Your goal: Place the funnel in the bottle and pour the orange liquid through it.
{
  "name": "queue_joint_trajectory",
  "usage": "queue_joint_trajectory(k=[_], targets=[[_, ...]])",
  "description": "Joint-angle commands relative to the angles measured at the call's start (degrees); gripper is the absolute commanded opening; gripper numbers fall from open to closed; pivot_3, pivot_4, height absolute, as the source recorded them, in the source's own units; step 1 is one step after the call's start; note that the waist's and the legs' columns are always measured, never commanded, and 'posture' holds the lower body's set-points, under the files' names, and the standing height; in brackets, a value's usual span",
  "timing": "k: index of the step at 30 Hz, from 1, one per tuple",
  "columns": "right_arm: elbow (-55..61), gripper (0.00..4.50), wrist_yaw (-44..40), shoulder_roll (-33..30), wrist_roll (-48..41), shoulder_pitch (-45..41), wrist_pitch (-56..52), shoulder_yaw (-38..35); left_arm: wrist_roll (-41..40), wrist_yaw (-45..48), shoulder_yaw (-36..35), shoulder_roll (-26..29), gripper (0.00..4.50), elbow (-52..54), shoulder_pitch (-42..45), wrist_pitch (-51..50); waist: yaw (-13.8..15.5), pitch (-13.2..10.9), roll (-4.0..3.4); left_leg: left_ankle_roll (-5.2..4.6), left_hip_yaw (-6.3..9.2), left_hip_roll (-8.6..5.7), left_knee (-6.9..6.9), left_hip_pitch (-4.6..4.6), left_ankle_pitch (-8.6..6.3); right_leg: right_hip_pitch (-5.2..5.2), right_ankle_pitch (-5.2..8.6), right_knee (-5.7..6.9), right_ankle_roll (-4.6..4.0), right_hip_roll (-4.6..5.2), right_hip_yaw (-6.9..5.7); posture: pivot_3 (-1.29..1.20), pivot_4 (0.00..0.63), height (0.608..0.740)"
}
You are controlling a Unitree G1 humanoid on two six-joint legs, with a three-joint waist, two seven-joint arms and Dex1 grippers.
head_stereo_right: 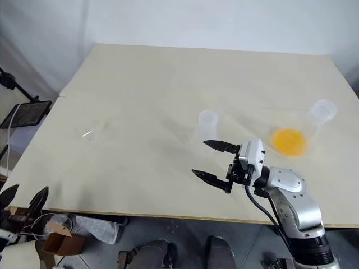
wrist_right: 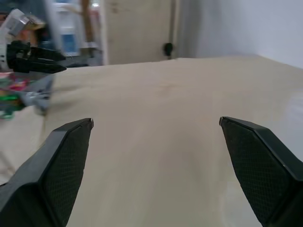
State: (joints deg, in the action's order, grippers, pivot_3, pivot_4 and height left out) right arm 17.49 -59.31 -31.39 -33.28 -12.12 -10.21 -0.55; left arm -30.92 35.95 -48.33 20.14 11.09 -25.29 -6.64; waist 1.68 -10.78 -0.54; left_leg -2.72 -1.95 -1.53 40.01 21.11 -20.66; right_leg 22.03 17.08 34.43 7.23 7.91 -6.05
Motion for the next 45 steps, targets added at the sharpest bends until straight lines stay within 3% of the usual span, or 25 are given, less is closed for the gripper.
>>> queue_joint_trajectory(k=[1,6,15,34,45], targets=[[-0.58,4.50,-1.60,-0.16,-0.57,-2.09,0.55,-0.39,-1.47,-1.17,-0.48,-0.74,4.48,3.55,-1.44,1.96,0.00,0.01,0.01,0.13,-0.01,-0.02,0.00,0.00,-0.11,-0.02,0.00,-0.05,-0.01,0.05,0.01,0.00,0.150,0.740],[-1.72,4.50,-1.91,-0.17,-0.12,-2.72,1.11,-0.94,-0.14,-4.25,5.46,0.65,4.48,6.27,2.48,-1.27,-0.30,0.05,0.07,-0.03,-0.02,-0.04,-0.03,-0.02,-0.15,0.05,0.00,0.08,0.00,0.08,0.00,0.00,0.150,0.740],[0.38,4.50,0.54,-0.50,0.84,-0.44,1.25,-2.30,8.02,-12.00,18.11,8.69,4.48,-7.46,28.07,-5.97,-0.44,0.11,0.11,-0.08,-0.17,-0.01,-0.01,0.02,-0.10,0.34,0.00,0.75,0.00,-0.36,-0.03,0.00,0.150,0.740],[5.03,4.50,6.11,-0.71,1.40,4.94,0.50,-5.12,10.85,-11.44,22.68,15.82,4.48,-26.69,47.61,-6.56,-0.76,0.10,0.14,-0.08,-0.24,-0.08,0.03,0.02,-0.04,0.45,-0.01,1.00,0.02,-0.39,-0.18,0.00,0.150,0.740],[6.24,4.50,7.32,-0.40,1.51,6.16,0.19,-4.78,14.93,-2.76,28.49,21.04,4.48,-52.84,64.60,-1.21,-0.33,0.10,0.15,-0.14,-0.27,-0.23,0.03,0.01,-0.01,0.45,-0.02,1.09,0.05,-0.39,-0.45,0.00,0.150,0.740]])
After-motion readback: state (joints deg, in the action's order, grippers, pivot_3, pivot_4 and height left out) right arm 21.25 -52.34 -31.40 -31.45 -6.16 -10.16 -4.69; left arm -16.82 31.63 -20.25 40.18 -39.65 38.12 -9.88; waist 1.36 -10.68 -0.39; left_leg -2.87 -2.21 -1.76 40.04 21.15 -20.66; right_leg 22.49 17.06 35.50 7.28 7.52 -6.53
